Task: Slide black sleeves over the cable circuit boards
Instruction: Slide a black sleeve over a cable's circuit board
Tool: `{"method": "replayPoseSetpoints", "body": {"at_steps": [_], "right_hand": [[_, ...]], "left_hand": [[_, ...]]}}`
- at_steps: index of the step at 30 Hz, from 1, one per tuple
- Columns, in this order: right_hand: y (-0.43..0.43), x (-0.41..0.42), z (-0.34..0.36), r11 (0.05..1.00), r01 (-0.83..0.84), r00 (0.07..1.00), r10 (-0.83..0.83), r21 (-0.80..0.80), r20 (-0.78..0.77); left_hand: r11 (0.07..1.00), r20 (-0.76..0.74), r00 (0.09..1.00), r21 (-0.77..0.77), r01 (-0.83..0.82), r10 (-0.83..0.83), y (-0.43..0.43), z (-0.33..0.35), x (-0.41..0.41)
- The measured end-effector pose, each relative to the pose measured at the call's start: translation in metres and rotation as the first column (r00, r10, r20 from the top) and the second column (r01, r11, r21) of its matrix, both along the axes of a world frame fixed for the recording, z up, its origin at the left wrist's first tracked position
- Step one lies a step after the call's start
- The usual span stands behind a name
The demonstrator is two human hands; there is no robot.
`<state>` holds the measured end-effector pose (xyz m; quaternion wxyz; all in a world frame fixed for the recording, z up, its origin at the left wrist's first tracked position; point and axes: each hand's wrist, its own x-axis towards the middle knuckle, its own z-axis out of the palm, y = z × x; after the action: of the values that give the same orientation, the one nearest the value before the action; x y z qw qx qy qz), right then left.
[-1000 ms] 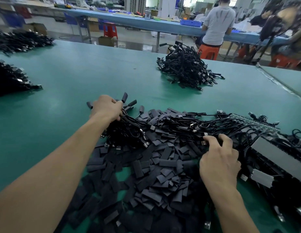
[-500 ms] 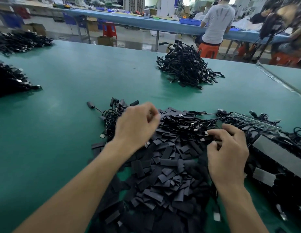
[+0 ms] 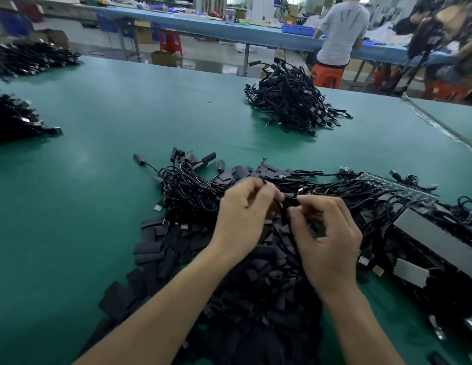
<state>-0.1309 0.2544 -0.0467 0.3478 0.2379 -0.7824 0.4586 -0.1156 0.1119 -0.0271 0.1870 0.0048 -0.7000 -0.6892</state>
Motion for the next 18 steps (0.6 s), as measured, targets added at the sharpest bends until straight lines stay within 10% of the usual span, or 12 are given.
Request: {"method": "replayPoseSetpoints", "body": {"at_steps": [10,18], "right_hand": [[0.011,-0.004,-0.003,0.931,0.135,0.867,-0.277,0.339,0.414],[0.011,-0.002,-0.006,0.840,0.011,0.782,-0.345,0.542,0.519]], "left_hand": [[0.791,-0.547,0.669,-0.021,-0.612,0.503,-0.054,0.034,-0.001],[0.718,-0.502,0.840,-0.507,-0.477,0.204,-0.054,0.018,0.009]]}}
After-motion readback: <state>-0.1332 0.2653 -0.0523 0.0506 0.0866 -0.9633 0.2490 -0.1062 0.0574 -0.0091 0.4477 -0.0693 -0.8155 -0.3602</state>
